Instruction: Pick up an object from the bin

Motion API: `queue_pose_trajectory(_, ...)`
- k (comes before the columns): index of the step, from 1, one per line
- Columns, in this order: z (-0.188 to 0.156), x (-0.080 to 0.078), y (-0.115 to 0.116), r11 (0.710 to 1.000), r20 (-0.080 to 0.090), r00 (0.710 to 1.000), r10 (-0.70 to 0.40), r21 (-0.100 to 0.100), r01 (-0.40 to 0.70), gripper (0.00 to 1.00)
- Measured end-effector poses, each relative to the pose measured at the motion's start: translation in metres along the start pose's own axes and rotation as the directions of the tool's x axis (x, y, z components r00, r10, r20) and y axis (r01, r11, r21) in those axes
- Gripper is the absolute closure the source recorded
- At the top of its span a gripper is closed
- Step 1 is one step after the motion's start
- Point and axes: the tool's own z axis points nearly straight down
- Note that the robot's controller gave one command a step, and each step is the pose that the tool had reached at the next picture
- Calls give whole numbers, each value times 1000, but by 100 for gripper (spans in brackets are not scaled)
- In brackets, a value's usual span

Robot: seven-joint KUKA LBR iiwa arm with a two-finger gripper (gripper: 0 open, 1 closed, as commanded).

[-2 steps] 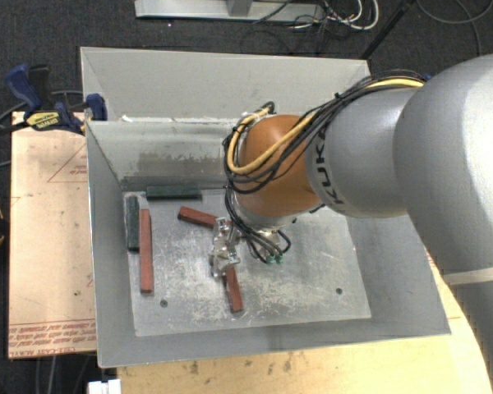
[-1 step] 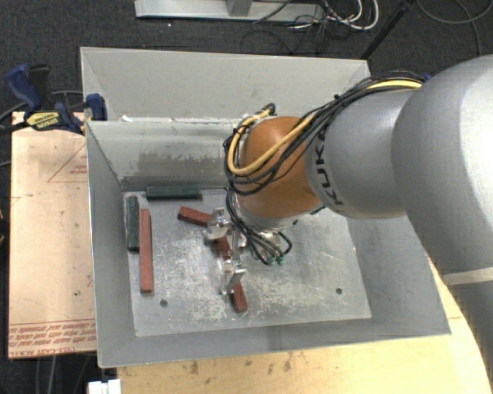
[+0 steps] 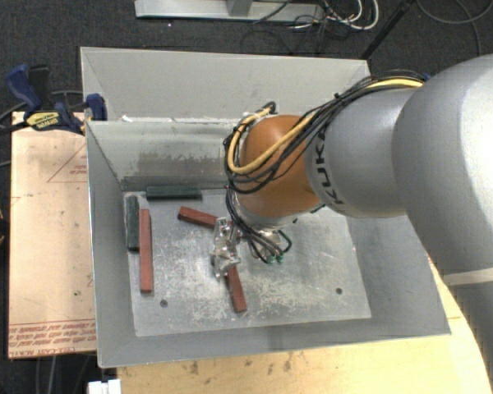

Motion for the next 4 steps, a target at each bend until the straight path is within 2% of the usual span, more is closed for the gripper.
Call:
queue_pose_trajectory(1, 0, 0, 0, 1000, 0, 1000, 0, 0, 0, 100)
queue_pose_trajectory(2, -131, -22, -11, 1000, -16, 1000, 17, 4, -17, 0)
queue_pose_trajectory(3, -136, -24, -12, 1000, -12, 1000, 17, 4, -17, 0)
queue_pose_trajectory(4, -105, -54, -22, 999, -2, 999, -36, 3, 36, 0)
